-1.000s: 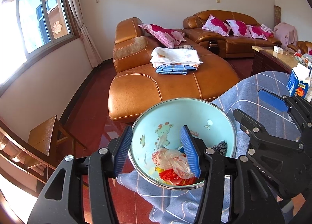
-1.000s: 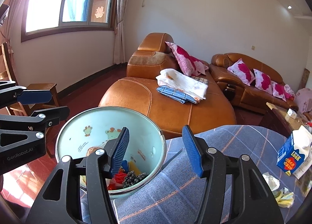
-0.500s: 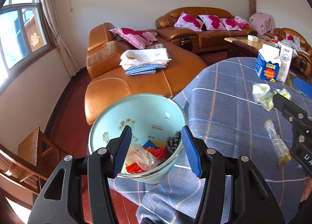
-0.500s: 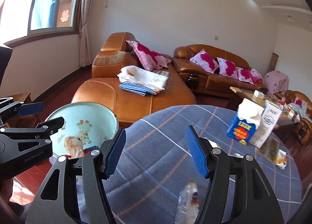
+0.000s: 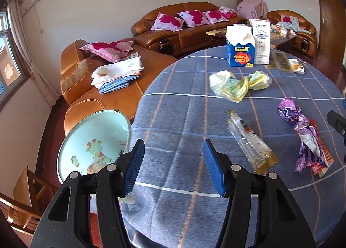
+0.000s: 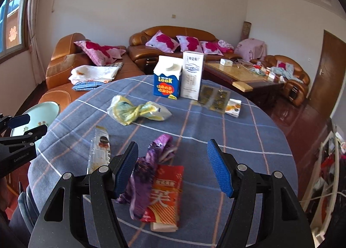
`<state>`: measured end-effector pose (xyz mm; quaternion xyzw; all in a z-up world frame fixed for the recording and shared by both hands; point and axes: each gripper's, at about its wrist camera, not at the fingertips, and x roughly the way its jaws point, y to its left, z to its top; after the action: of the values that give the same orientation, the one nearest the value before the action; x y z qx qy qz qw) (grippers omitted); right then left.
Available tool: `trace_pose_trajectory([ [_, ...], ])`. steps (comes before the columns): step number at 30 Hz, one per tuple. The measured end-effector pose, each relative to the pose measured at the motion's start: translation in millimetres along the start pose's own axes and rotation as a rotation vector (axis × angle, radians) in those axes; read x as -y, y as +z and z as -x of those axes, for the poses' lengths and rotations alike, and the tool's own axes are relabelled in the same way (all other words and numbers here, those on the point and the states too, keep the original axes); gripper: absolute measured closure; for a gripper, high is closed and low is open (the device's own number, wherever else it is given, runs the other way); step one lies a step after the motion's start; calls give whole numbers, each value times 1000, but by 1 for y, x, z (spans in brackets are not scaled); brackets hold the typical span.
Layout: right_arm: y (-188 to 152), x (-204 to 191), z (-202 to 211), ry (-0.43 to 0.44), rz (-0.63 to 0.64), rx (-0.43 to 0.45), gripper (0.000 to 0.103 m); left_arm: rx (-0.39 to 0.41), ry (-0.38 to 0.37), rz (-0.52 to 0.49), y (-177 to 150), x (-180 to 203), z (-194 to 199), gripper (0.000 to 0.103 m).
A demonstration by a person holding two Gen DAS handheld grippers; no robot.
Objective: Collect trash
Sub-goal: 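Grasp the clear snack packet with the left tool while the right tool grasps the red-and-white snack packet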
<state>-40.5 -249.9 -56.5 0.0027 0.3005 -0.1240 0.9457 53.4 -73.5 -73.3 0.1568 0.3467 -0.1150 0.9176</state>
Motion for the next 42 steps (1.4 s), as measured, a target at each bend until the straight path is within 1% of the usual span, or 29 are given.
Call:
trace_pose_trajectory([
  [4,-17,13,3,-3,-32,-31,37,-9,-32,-43,1,28,-5,45],
  [6,-26,16,3,4,-46,-50,37,-5,-39,-64,1,41,-6,41],
  [7,-29,17,2,9,-51,-60,37,-7,-42,-74,2,46,-8,41],
  [10,-31,15,-3,23,-48,-86,37,-11,-56,-93,3,59,-11,40],
  [12,-32,15,-6,43,-57,-99,37,-11,-52,-117,3,68,-16,39],
  [15,-39,13,-14,34,-42,-141,37,-56,-65,-129,1,75,-29,39],
  [16,-41,13,-17,48,-47,-157,37,-65,-67,-128,1,76,-31,39],
  [17,-43,14,-18,69,-57,-159,37,-66,-66,-128,0,77,-32,39],
  [20,-40,11,-18,71,-41,-163,37,-62,-71,-130,0,79,-31,39],
  [23,-41,11,-21,119,-62,-185,38,-59,-73,-138,-1,82,-31,39],
  [25,-43,7,-24,133,-51,-196,39,-57,-70,-147,-1,84,-31,39],
  [26,-43,4,-25,141,-43,-205,41,-55,-72,-148,-1,85,-31,39],
  [27,-44,2,-27,144,-31,-219,50,-56,-77,-149,0,85,-31,39],
  [28,-45,1,-28,146,-27,-228,54,-55,-80,-154,0,86,-31,39],
  [31,-44,7,-28,165,-53,-218,55,-57,-92,-150,-1,83,-30,40],
  [32,-44,9,-26,153,-58,-207,55,-61,-100,-142,-2,80,-29,40],
  [37,-41,29,-26,17,-60,-184,55,-89,-122,-96,0,69,-33,39],
  [38,-41,35,-28,3,-70,-185,55,-93,-126,-90,0,69,-34,39],
  [42,-44,42,-32,2,-86,-195,55,-81,-131,-98,1,77,-31,39],
])
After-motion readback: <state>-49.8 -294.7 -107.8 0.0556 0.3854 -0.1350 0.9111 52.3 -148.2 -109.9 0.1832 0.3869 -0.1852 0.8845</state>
